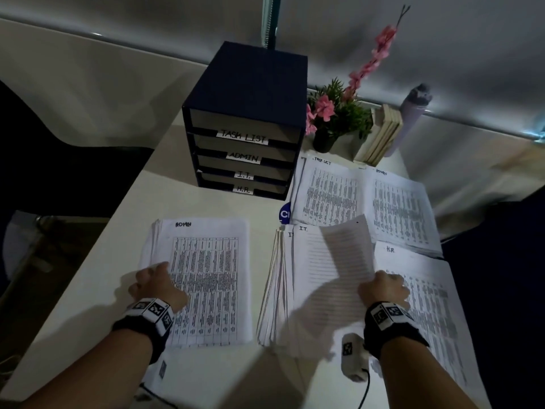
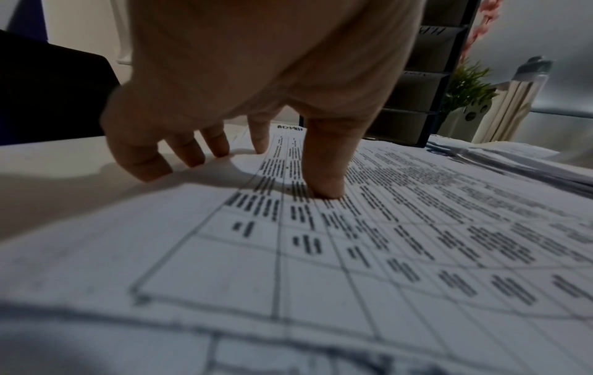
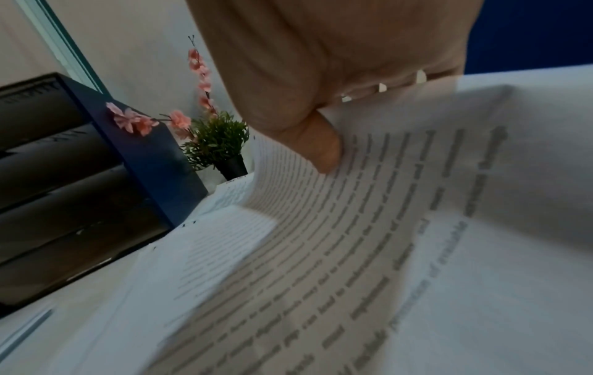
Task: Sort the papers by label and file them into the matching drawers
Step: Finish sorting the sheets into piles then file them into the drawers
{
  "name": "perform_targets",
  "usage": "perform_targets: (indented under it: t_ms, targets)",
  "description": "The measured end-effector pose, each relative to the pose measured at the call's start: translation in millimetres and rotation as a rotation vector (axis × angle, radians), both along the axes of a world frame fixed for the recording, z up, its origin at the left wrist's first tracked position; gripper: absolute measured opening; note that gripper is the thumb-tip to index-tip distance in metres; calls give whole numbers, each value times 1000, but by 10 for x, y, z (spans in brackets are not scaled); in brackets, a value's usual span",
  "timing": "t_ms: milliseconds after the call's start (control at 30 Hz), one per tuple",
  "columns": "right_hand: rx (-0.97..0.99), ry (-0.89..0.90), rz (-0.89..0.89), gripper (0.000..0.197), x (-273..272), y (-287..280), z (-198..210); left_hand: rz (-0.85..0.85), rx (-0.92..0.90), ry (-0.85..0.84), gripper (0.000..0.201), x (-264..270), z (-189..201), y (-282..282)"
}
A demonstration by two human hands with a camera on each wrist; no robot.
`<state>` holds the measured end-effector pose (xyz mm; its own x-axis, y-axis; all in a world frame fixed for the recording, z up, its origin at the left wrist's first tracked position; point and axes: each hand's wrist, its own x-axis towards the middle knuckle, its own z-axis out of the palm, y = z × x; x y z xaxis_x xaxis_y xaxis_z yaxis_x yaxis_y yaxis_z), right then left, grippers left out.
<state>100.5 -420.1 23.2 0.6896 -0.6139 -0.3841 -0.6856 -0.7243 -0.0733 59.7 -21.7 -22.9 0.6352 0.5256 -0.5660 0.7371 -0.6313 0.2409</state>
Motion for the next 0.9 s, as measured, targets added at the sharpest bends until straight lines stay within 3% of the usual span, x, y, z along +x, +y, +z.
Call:
perform_targets:
  t_ms: [167, 300, 433, 567, 633, 767, 833, 900]
  targets:
    - [166, -100, -53, 37, -46, 20, -124, 3, -5, -27, 90, -17, -38, 18]
    - [234, -197, -99, 56, -89, 167, -161, 4, -9, -31, 92, -23, -45, 17]
    - [7, -159, 205, 70, -127, 367, -165, 43, -19, -2, 112, -14, -8, 68]
    - [71, -145, 554, 53, -67, 703, -216, 114, -86, 5, 134, -4, 26, 200]
    - [115, -36, 580, 47, -48, 812, -243, 141, -123, -6, 133, -9, 28, 256]
    - [84, 70, 434, 43, 28, 908, -182, 135, -95, -35, 120, -43, -9, 297]
    - [51, 35, 478, 42, 76, 1005, -152, 99, -72, -45, 111, -81, -8, 285]
    - [136, -87, 591, 41, 127, 1190, -164, 61, -60, -62, 100, -120, -39, 273]
